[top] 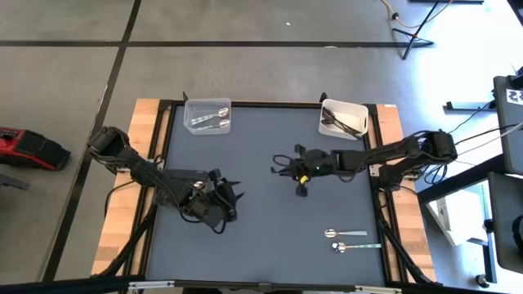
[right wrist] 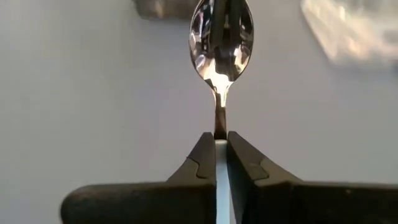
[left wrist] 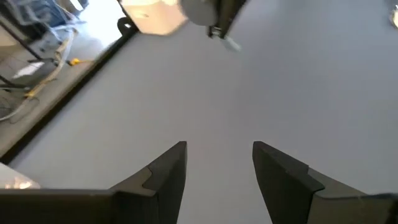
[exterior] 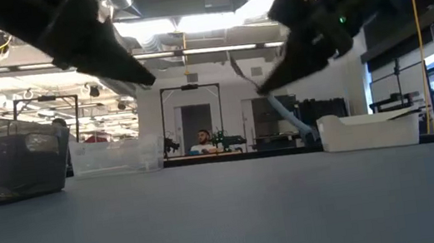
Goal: Sort silverware by color (type)
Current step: Put the blue spoon into the black bin
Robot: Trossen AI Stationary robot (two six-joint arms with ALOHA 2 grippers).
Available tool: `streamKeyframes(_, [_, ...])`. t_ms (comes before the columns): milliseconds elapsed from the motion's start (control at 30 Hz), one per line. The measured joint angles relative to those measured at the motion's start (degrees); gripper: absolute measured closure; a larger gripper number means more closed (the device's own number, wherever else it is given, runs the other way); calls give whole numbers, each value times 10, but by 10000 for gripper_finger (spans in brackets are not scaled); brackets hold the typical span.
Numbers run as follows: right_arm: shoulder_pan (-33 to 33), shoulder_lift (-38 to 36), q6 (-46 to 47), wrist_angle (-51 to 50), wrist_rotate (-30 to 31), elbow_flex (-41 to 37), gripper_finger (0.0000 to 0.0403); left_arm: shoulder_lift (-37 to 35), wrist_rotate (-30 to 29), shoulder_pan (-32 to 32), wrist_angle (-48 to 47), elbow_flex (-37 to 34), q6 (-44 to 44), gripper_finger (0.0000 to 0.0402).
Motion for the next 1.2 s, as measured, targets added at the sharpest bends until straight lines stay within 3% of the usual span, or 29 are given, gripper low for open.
streamKeyframes(200, [44, 32, -34, 128, 0, 0, 398, 0, -5, 9, 49, 0, 24, 223])
streamKeyframes(567, [103, 94, -70, 310, 0, 1, 397, 75, 10, 10, 301, 0, 202, 223])
streamKeyframes(933, [106, 130, -81, 366, -24, 1, 397, 89, 32, 4, 422, 0, 280, 223])
streamKeyframes(1033, [106, 142, -81, 388, -30, 1, 397, 89, 70, 13, 446, 0, 282, 223])
streamKeyframes(1200, [106, 146, -81, 408, -30, 1, 397, 89, 85, 26, 452, 0, 271, 223])
